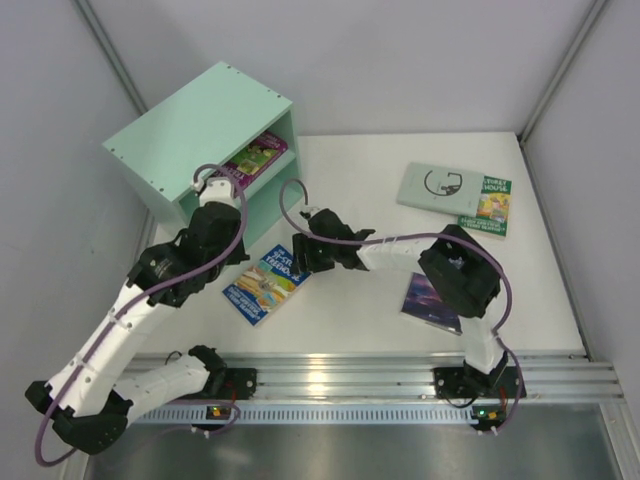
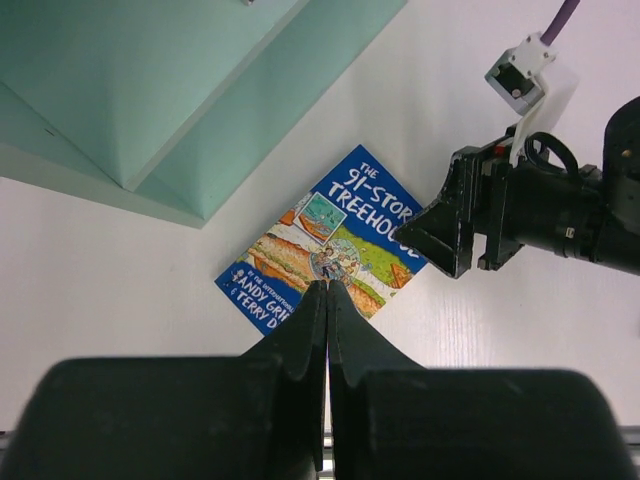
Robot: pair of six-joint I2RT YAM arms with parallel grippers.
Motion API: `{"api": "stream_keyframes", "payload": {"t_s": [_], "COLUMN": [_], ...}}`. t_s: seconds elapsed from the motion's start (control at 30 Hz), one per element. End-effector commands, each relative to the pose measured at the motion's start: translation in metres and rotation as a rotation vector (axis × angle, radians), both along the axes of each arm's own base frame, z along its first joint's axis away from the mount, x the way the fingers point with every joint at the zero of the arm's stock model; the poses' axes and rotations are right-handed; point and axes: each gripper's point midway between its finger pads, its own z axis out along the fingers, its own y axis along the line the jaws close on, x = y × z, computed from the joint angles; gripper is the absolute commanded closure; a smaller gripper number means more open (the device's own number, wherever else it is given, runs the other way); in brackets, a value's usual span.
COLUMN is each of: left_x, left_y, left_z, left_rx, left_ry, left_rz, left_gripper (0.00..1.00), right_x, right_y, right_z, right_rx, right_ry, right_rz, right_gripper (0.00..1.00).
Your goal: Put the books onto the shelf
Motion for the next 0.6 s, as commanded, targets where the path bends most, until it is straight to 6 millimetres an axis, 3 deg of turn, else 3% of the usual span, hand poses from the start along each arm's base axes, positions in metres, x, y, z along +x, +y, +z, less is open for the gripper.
{"api": "stream_keyframes", "payload": {"t_s": [0.0, 0.23, 0.47, 0.57], "left_x": [0.003, 0.002, 0.001, 0.000], "left_y": [0.004, -0.007, -0.027, -0.041], "left_z": [0.001, -0.019, -0.043, -0.055], "left_rx": [0.018, 0.026, -0.033, -0.080], "left_ry": [0.000, 0.061, 0.119, 0.145], "left_rz": [0.023, -0.025, -0.071, -0.093], "left_gripper": [1.00, 1.00, 1.00, 1.00], "right_x": [-0.002, 0.008, 0.021, 0.030], "right_y": [-0.030, -0.089, -0.138, -0.175], "right_z": [-0.039, -0.052, -0.065, -0.060], "right_rx": [-0.180, -0.383, -0.421, -0.402], "right_ry": [-0.025, -0.083, -0.017, 0.033], "right_rz": [-0.044, -0.152, -0.258, -0.380], "right_gripper": [0.45, 0.52, 0.55, 0.57]}}
